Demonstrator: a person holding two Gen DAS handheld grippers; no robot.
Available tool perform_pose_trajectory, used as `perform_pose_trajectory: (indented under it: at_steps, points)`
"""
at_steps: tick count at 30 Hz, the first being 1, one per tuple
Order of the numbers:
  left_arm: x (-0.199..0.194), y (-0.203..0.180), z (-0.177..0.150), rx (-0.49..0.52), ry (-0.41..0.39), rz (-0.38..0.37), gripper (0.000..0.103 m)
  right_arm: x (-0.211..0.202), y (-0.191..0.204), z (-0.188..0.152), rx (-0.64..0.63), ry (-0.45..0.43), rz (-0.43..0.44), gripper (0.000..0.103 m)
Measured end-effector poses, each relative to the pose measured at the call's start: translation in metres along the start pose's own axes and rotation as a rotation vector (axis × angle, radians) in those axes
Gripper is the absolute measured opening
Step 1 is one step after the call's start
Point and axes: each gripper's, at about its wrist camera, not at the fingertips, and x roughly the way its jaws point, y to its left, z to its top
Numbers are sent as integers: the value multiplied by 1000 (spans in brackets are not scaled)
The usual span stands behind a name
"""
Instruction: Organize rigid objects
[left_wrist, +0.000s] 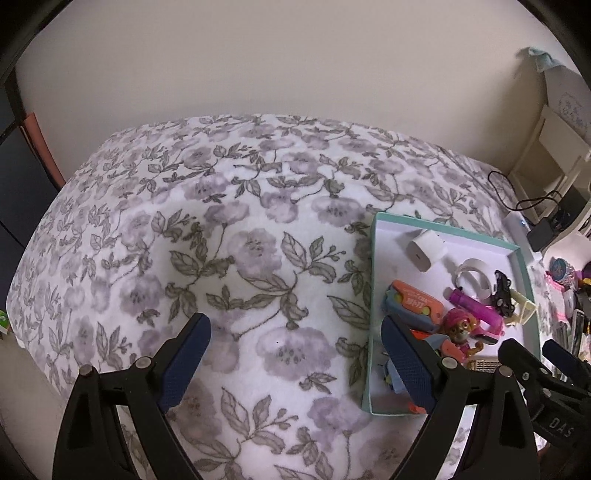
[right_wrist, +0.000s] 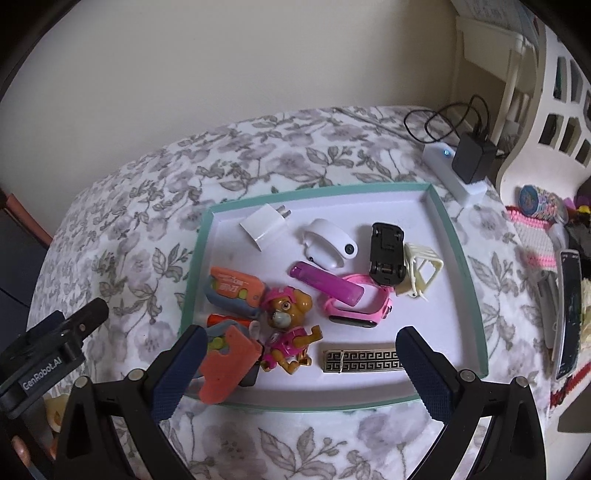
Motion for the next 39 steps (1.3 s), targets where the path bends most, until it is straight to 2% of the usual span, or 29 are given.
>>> perform_pose_trajectory:
  at_steps: [4, 10, 16, 39]
  points:
    - [-9, -1, -4, 22, -16, 45, 94, -9, 3, 0, -3, -31, -1, 103]
    - [-17, 2, -9, 14, -20, 12, 94, -17, 7, 1, -12, -57, 1, 103]
    - [-16, 7, -13, -13, 5, 41, 94, -21, 11, 0, -17, -71, 8, 103]
    - [-13, 15, -12, -51, 10, 86, 94, -17, 12, 1, -32, -63, -1, 103]
